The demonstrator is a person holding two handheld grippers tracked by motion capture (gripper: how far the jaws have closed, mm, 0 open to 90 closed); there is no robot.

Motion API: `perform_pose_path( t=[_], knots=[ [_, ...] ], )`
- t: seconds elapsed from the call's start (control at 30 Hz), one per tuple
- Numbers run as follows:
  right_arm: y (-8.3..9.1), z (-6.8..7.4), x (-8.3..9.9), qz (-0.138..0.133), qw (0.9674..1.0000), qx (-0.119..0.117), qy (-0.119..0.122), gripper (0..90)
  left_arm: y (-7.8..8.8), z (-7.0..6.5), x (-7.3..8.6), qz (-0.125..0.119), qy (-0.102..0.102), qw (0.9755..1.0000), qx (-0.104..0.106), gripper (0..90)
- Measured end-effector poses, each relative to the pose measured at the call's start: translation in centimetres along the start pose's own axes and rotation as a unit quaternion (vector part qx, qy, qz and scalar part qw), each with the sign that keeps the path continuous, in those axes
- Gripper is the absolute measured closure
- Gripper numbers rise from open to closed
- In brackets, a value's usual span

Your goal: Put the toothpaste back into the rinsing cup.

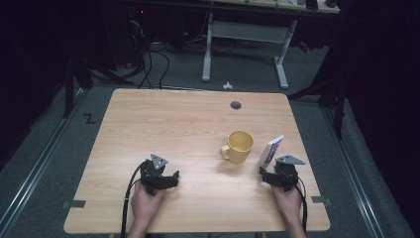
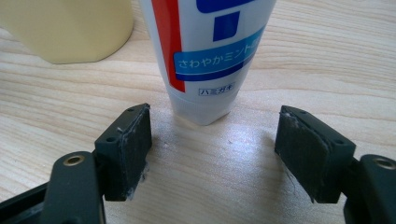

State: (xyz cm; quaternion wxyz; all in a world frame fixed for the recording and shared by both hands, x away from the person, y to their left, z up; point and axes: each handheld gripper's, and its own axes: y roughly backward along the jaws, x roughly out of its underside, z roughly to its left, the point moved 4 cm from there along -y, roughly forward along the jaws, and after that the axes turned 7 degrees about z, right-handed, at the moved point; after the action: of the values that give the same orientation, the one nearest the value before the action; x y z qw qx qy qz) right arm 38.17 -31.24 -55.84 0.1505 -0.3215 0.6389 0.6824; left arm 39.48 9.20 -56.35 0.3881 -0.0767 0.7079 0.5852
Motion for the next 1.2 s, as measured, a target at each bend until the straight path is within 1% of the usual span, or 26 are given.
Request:
perform_pose_path(
  t=[0.47,1.0,1.2],
  knots=[
    [-0.01,-0.02,-0.01,0.0,1.0,0.0,-0.001,27.4,-0.03,0.0,-0.03,0.0,0.001,1.0,0.0,15.9],
    [-0.04,0.03,-0.06,0.002,1.0,0.003,-0.007,27.3,-0.04,0.0,-0.06,0.0,0.001,1.0,0.0,15.8],
    [-0.01,0.07,-0.02,0.002,1.0,0.002,-0.005,25.7,-0.02,0.01,-0.03,0.0,0.001,1.0,0.0,15.8]
  ],
)
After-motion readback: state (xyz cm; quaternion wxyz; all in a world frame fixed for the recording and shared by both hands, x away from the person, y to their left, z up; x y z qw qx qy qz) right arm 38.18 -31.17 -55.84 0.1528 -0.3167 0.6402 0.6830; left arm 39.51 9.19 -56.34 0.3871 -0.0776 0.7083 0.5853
